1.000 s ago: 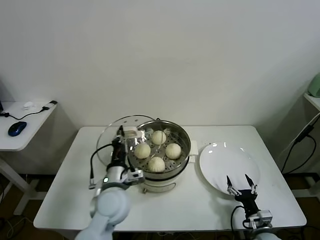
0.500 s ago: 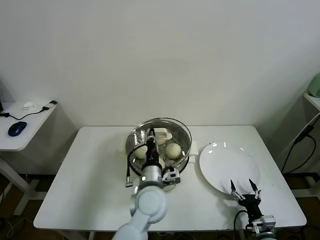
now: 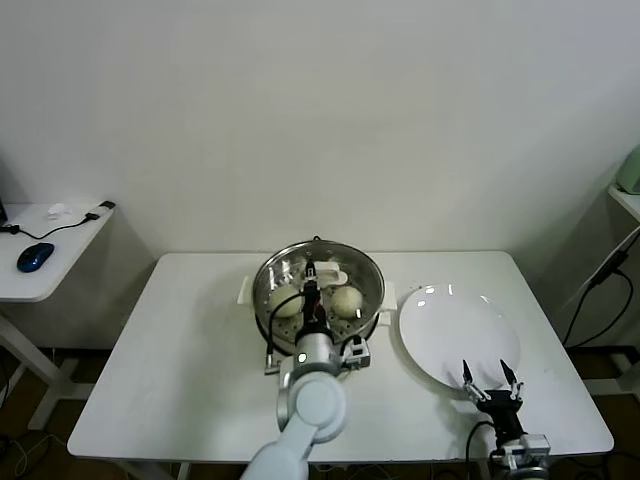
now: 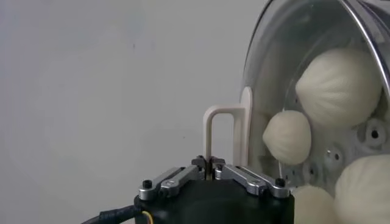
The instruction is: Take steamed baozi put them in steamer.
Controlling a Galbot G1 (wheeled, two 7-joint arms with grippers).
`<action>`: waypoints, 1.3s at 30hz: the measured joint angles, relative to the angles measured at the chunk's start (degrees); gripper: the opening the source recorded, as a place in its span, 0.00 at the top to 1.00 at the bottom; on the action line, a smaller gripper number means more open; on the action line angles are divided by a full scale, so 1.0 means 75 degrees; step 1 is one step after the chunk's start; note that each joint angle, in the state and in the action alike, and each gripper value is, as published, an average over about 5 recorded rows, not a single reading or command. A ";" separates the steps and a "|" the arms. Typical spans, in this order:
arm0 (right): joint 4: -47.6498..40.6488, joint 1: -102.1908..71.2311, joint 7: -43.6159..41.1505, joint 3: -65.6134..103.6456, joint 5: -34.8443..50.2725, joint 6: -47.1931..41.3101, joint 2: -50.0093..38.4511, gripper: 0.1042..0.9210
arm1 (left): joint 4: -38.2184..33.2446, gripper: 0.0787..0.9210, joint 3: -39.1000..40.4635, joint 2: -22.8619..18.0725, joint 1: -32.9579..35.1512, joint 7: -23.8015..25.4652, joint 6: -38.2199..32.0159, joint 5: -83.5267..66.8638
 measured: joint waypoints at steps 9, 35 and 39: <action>-0.0151 -0.0002 0.0031 -0.0022 -0.0032 0.0175 0.0030 0.12 | 0.0192 0.93 -0.0118 -0.0031 -0.0003 -0.0196 0.0000 0.0124; 0.0000 -0.0152 0.0000 -0.0133 0.0008 0.0156 -0.0066 0.12 | -0.0717 0.28 0.0036 0.0438 0.0454 -0.0111 -0.0191 -0.0253; 0.0095 -0.0144 0.0021 -0.0097 0.0005 0.0176 -0.0068 0.12 | -0.1295 0.15 -0.0060 0.0715 0.0720 -0.0324 -0.0443 -0.0883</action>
